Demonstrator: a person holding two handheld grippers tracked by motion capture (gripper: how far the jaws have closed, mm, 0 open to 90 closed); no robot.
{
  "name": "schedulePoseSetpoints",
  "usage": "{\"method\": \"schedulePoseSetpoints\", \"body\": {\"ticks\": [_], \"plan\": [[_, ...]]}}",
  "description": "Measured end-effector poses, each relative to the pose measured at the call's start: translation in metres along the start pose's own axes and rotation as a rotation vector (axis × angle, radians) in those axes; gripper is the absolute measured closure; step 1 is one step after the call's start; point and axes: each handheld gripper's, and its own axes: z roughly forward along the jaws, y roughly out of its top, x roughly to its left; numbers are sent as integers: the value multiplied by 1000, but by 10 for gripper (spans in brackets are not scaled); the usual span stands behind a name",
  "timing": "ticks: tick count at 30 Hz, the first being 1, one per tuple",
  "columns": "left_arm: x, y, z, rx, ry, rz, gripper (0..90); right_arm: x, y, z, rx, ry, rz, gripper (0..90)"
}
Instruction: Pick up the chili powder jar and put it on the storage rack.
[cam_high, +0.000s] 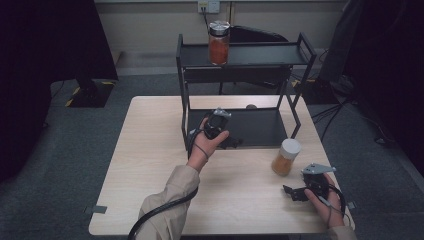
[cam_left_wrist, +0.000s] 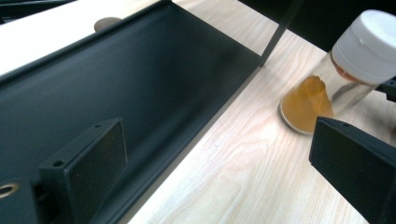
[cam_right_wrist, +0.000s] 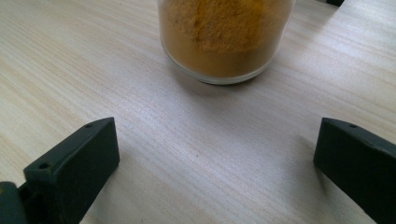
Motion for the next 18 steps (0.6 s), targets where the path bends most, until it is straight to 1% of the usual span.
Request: {"method": "schedulePoseSetpoints", "body": {"ticks": [2,4,8,18], "plan": [[0,-4,0,5,5,6,33,0,0,0,0,0,0,0],[0,-9,-1,1,3,-3,33,0,0,0,0,0,0,0],[-1,-14,-3,12,7,4,33,0,0,0,0,0,0,0],[-2,-31,-5,23,4,4,33,0,0,0,0,0,0,0]]}}
